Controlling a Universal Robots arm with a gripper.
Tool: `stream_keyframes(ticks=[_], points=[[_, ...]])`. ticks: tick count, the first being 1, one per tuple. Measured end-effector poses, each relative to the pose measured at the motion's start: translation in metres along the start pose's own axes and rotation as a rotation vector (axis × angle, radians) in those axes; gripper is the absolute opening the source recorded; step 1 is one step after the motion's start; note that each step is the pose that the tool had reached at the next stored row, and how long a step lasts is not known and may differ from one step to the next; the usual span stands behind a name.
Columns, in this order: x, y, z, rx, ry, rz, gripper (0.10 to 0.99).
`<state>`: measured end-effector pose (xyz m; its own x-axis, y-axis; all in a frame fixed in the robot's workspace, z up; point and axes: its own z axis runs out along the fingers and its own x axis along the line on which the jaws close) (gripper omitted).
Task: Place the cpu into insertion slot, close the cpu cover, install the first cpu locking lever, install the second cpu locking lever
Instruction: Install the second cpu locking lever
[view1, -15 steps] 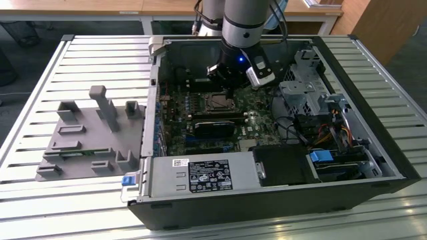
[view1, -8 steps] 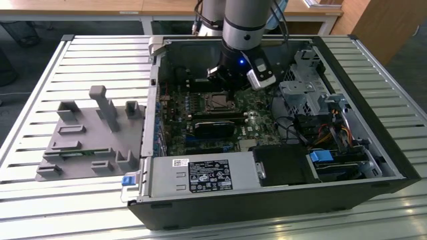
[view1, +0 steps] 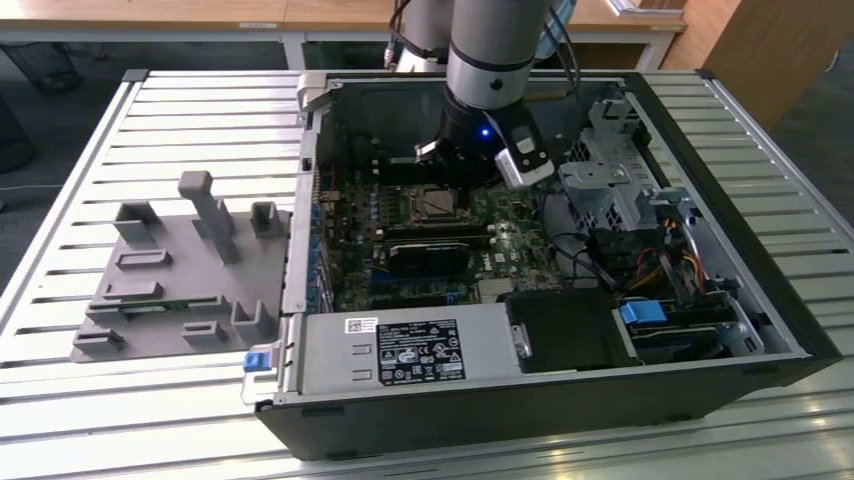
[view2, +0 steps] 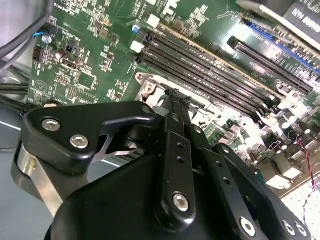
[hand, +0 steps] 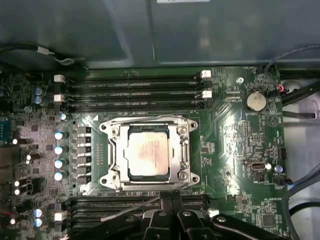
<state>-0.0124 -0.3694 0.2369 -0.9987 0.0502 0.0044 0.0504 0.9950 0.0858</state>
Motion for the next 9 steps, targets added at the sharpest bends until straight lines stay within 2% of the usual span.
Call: stream_keyframes(ticks=[2,4,6,9], points=[[0.0012,-0.0011,0.0004,-0.003,0.0003,0.000,0.106],[0.0031,-0.0023,0.0008,-0.010,0.0006,0.000,0.106],[0.0036,-0.0042,0.0010,-0.025,0.0014,0.000,0.106],[0.0040,-0.0074,0.0010,-0.040,0.0021,0.000,0.106]])
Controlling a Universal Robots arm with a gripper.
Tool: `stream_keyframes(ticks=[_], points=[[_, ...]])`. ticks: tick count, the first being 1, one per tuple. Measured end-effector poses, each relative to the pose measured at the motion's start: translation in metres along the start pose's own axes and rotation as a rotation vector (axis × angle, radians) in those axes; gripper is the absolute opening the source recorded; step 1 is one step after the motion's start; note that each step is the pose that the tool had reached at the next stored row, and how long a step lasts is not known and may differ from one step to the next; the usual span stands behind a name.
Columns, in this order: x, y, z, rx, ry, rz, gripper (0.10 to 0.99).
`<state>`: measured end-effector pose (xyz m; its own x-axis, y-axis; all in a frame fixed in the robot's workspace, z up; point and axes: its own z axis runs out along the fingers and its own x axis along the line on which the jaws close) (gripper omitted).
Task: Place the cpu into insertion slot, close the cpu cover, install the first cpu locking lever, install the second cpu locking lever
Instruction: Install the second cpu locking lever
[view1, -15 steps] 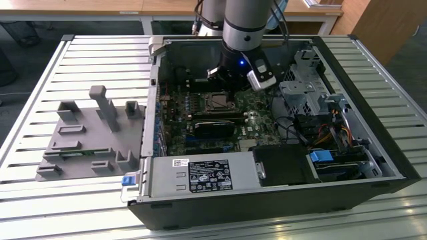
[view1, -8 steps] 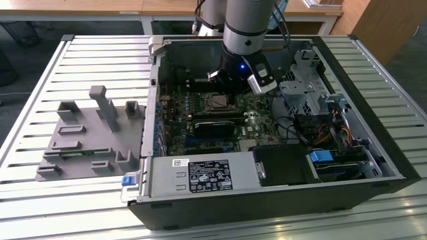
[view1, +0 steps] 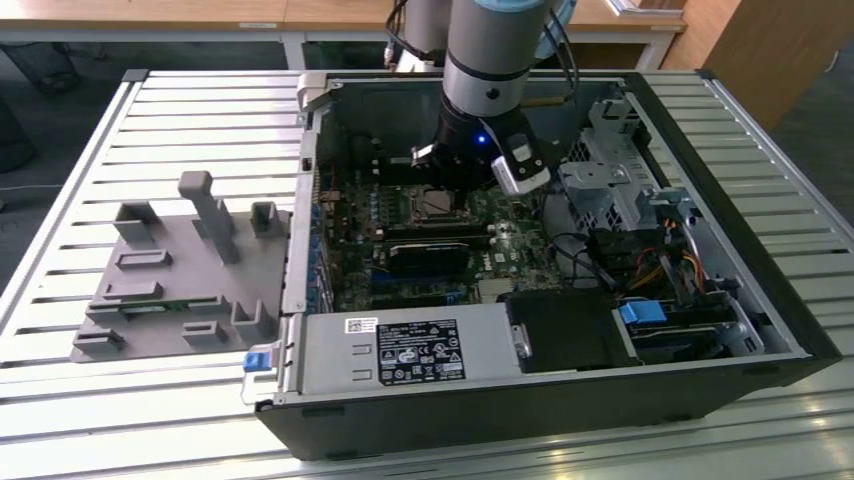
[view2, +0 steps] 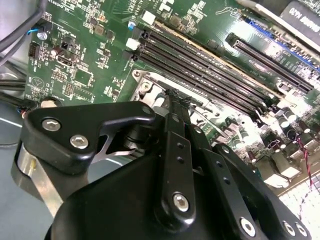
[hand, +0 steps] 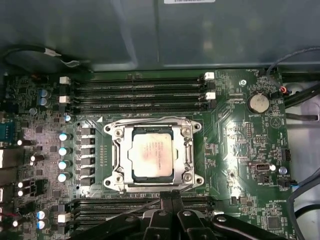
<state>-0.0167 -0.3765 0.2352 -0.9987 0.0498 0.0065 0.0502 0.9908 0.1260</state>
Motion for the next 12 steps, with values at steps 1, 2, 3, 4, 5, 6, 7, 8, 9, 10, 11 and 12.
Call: stream_keyframes(ticks=[1,2,3,4,5,6,7,8,9,10,11,12], points=[[0.0006,-0.0007,0.0001,-0.002,0.0001,0.000,0.106],[0.0012,-0.0014,0.0002,-0.003,0.0001,0.000,0.106],[0.0021,-0.0020,0.0003,-0.003,0.0002,0.000,0.106],[0.0032,-0.0026,0.0004,-0.004,0.0002,0.000,0.106],[0.0043,-0.0033,0.0005,-0.004,0.0001,0.000,0.106],[0.0057,-0.0041,0.0007,-0.004,0.0002,0.000,0.106],[0.0071,-0.0049,0.0009,-0.004,0.0003,0.000,0.106],[0.0087,-0.0054,0.0012,-0.004,0.0003,0.000,0.106],[0.0108,-0.0058,0.0015,-0.004,0.0003,0.000,0.106],[0.0132,-0.0060,0.0018,-0.005,0.0002,0.000,0.106],[0.0157,-0.0062,0.0021,-0.005,0.0002,0.000,0.106],[0.0184,-0.0064,0.0023,-0.004,0.0002,0.000,0.106]])
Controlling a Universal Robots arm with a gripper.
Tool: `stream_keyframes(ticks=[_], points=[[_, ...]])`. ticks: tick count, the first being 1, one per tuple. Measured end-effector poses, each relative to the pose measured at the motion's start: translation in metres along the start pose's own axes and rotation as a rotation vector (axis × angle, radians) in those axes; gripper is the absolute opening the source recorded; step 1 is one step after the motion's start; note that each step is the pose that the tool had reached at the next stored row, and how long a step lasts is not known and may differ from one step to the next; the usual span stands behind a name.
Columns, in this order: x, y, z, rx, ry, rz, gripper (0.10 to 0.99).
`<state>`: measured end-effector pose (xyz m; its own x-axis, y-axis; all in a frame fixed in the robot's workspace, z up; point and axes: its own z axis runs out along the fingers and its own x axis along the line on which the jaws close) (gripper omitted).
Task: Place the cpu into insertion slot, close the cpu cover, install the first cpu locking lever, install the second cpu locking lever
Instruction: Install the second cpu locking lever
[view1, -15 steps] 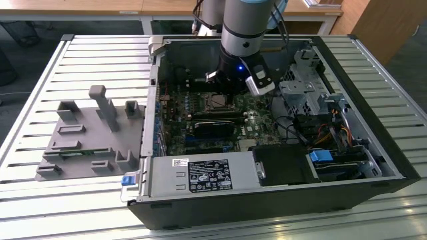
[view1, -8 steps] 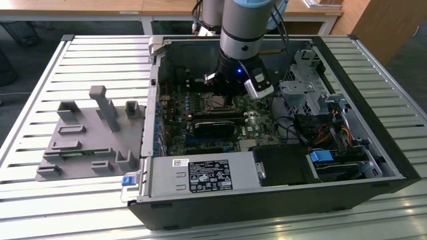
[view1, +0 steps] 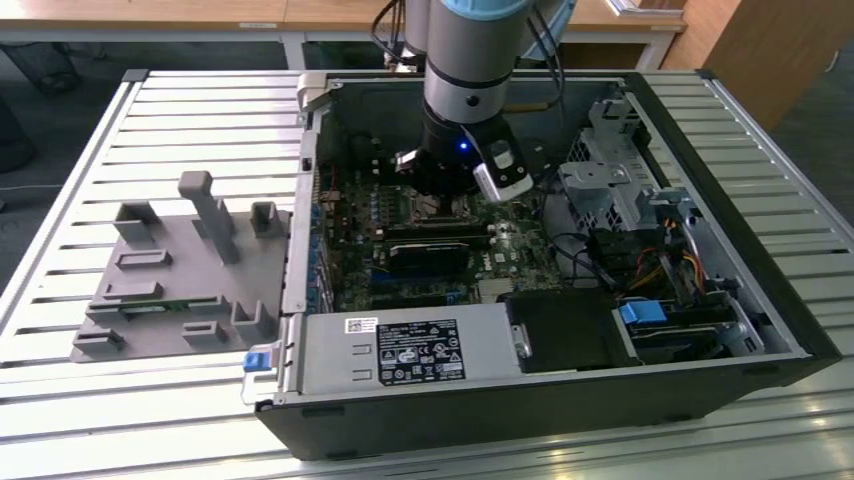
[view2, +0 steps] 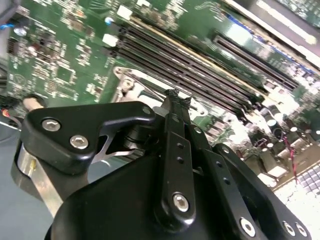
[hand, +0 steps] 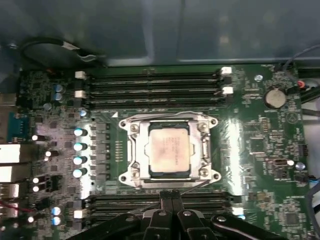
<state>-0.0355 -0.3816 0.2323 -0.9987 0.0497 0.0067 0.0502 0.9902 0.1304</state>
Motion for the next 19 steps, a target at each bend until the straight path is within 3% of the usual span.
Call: stream_keyframes(ticks=[5,11,19], points=[[0.0128,-0.0011,0.0032,0.000,0.0000,0.000,0.106],[0.0148,-0.0027,0.0131,-0.001,0.0003,0.000,0.106],[0.0233,-0.0085,0.0162,-0.029,0.0003,-0.001,0.106]])
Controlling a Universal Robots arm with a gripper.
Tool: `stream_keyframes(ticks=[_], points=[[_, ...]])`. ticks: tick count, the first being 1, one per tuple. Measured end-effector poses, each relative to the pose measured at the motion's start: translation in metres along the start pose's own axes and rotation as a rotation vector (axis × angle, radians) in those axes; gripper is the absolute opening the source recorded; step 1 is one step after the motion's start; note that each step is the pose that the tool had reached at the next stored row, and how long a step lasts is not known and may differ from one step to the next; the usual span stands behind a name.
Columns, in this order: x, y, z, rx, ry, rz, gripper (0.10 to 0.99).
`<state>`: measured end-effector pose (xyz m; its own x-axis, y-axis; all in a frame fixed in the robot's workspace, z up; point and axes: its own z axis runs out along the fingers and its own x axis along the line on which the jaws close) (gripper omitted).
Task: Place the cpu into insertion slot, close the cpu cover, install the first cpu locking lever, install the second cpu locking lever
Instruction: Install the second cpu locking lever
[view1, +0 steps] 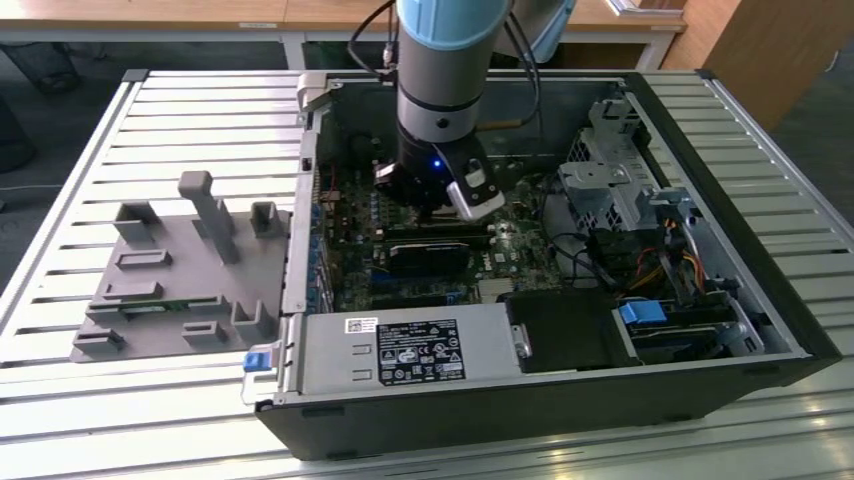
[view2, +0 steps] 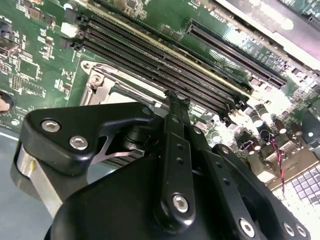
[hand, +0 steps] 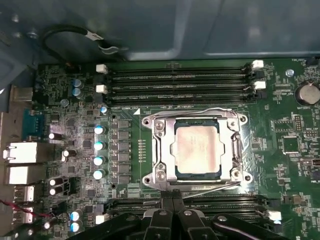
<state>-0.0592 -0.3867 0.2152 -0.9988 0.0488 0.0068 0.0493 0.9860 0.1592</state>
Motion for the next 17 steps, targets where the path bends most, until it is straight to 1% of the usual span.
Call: stream_keyframes(ticks=[1,5,8,11,14,16,17], points=[[0.0002,-0.0005,0.0003,-0.006,0.0005,-0.002,0.106],[0.0014,-0.0036,0.0009,-0.021,0.0028,-0.012,0.106],[0.0024,-0.0072,0.0007,-0.028,0.0032,-0.014,0.106],[0.0047,-0.0095,0.0003,-0.033,0.0033,-0.014,0.106],[0.0068,-0.0101,0.0008,-0.041,0.0036,-0.015,0.106],[0.0072,-0.0103,0.0021,-0.051,0.0040,-0.015,0.106],[0.0072,-0.0104,0.0030,-0.053,0.0040,-0.015,0.106]])
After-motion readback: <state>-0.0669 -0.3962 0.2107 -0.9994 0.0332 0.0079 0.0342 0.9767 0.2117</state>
